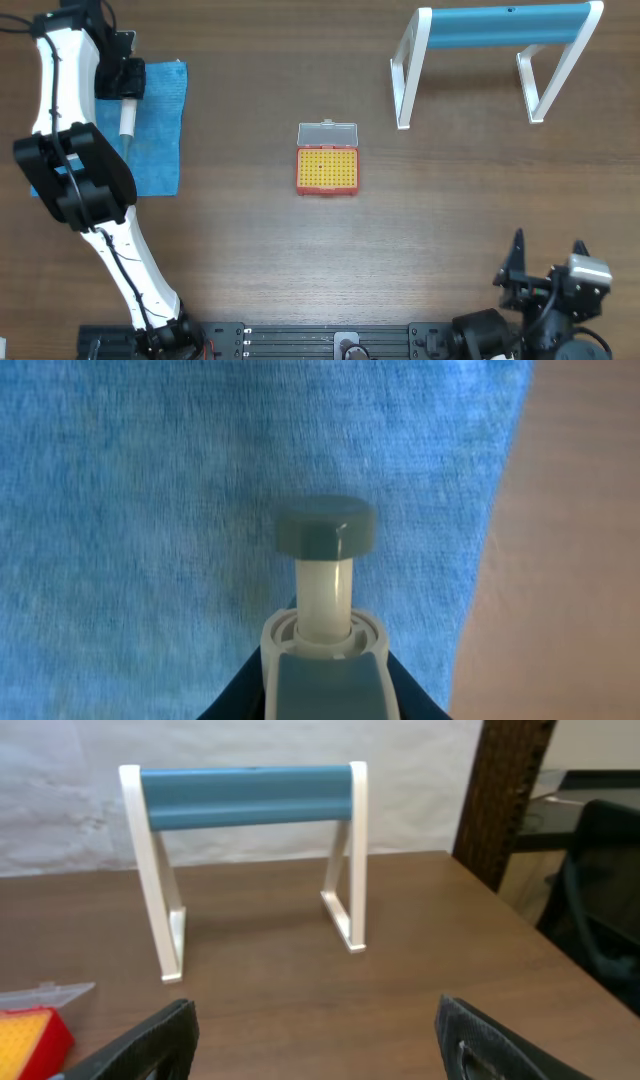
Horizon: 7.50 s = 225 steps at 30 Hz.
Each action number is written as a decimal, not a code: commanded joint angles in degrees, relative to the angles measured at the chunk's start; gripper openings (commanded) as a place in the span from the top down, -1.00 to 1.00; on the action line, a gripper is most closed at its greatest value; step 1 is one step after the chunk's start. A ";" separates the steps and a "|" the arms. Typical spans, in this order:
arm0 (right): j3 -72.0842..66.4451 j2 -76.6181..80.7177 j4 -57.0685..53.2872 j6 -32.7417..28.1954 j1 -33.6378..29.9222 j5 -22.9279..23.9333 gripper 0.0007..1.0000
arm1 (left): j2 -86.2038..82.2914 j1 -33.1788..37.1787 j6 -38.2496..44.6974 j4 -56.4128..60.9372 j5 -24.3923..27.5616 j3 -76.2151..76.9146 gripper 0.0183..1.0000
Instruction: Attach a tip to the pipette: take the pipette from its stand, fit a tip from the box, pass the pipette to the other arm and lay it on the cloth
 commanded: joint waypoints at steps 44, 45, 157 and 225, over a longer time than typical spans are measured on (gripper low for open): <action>-41.44 -0.57 52.24 4.76 -0.04 -20.31 -0.57 | 9.07 -2.71 1.77 8.63 2.19 1.25 -0.26; -41.44 -0.57 52.24 4.76 -0.04 -20.28 -0.57 | 8.87 -2.71 1.77 8.35 2.16 1.27 -0.33; -41.44 -0.48 47.91 4.76 -0.04 -20.31 -0.57 | -133.50 -13.79 -32.79 64.28 -1.31 -120.93 -1.00; -41.44 -0.70 47.50 -7.52 -14.82 -24.13 -0.57 | -133.50 -13.84 -15.10 64.32 1.53 -120.93 -1.00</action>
